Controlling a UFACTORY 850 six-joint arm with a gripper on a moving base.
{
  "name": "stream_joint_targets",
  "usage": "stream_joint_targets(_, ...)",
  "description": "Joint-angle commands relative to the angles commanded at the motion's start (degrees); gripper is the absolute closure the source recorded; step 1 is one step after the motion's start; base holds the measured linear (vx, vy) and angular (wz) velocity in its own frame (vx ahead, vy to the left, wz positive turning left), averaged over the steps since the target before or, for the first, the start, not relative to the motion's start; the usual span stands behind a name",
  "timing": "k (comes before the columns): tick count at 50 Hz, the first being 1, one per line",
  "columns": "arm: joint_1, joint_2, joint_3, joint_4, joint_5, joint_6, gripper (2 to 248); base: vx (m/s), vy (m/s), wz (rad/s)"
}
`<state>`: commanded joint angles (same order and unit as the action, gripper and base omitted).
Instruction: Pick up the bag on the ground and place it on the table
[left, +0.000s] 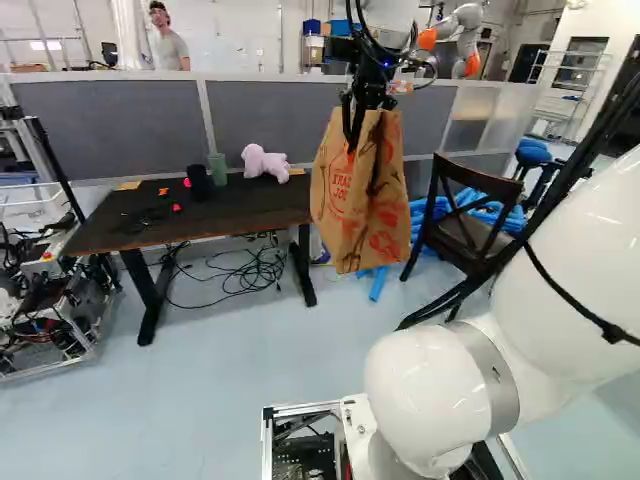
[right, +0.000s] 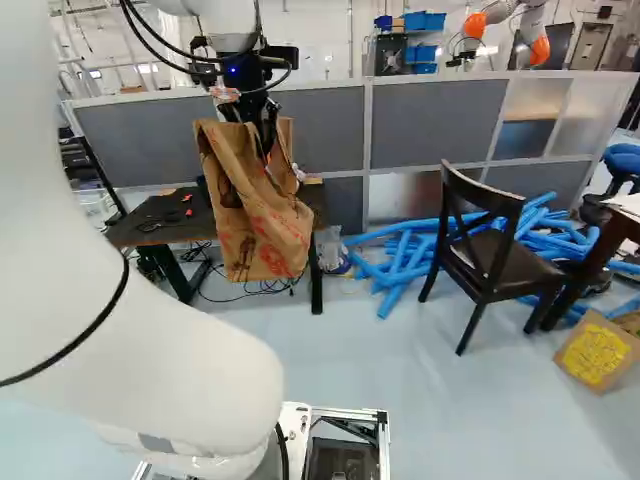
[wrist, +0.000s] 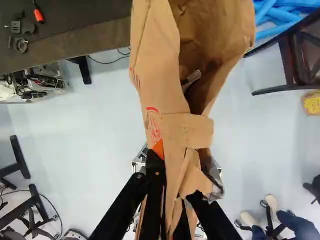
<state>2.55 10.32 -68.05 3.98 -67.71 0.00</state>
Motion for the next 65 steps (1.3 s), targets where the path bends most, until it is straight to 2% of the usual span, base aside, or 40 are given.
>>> stream_joint_targets(38, 0.0, 0.0, 0.0, 0.0, 0.0, 0.0, 229, 0.218, 0.052, 0.229)
stream_joint_targets(65, 0.0, 0.0, 0.0, 0.0, 0.0, 0.0, 229, 0.211, 0.007, 0.006)
